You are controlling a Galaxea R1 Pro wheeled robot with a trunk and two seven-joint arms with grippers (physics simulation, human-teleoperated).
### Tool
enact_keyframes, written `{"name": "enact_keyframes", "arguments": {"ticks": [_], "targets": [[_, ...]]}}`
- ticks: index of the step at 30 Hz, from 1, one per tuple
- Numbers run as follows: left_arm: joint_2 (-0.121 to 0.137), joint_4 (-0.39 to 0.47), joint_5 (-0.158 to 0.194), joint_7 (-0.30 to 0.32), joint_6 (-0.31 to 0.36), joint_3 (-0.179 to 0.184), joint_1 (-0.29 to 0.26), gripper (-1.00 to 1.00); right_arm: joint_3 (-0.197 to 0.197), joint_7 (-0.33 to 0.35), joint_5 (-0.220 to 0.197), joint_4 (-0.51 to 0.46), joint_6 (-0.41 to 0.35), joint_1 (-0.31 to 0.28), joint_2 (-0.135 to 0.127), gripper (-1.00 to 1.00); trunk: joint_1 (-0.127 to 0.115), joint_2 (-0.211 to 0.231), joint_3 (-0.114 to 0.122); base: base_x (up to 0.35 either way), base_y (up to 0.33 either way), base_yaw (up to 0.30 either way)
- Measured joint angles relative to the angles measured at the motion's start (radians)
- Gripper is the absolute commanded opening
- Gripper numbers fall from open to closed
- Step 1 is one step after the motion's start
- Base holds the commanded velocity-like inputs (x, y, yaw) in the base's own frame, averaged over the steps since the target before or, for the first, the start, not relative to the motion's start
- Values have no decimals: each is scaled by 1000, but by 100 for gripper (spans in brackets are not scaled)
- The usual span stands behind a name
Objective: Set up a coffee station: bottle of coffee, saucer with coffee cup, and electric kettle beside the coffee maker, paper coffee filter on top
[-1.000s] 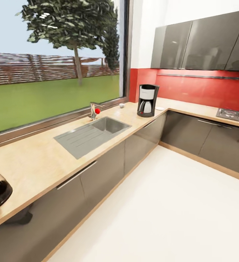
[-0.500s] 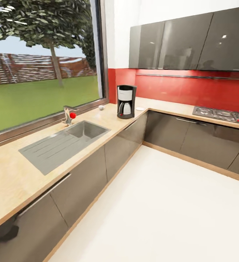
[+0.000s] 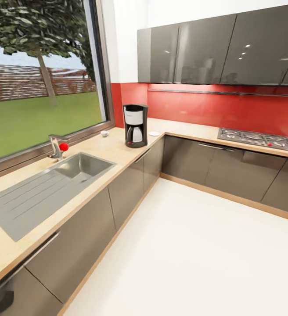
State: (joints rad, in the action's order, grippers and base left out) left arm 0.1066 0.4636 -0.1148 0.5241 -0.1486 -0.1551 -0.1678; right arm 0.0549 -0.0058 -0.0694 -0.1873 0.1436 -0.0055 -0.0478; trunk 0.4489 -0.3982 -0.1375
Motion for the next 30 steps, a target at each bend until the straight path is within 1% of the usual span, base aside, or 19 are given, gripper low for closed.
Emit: {"name": "enact_keyframes", "arguments": {"ticks": [7,9,15,30], "targets": [[0,0,0,0,0,3,0,-100,-10,1,4,5,3,0,6,100,0,0,0,332,0,-1],[0,0,0,0,0,4,0,-100,-9,2,2,5,3,0,12,100,0,0,0,332,0,0],[0,0,0,-1,0,5,0,-100,-4,1,1,5,2,0,14,100,0,0,4,332,-6,0],[0,0,0,-2,0,6,0,-100,-3,1,1,6,2,0,13,100,0,0,26,309,-121,0]]}}
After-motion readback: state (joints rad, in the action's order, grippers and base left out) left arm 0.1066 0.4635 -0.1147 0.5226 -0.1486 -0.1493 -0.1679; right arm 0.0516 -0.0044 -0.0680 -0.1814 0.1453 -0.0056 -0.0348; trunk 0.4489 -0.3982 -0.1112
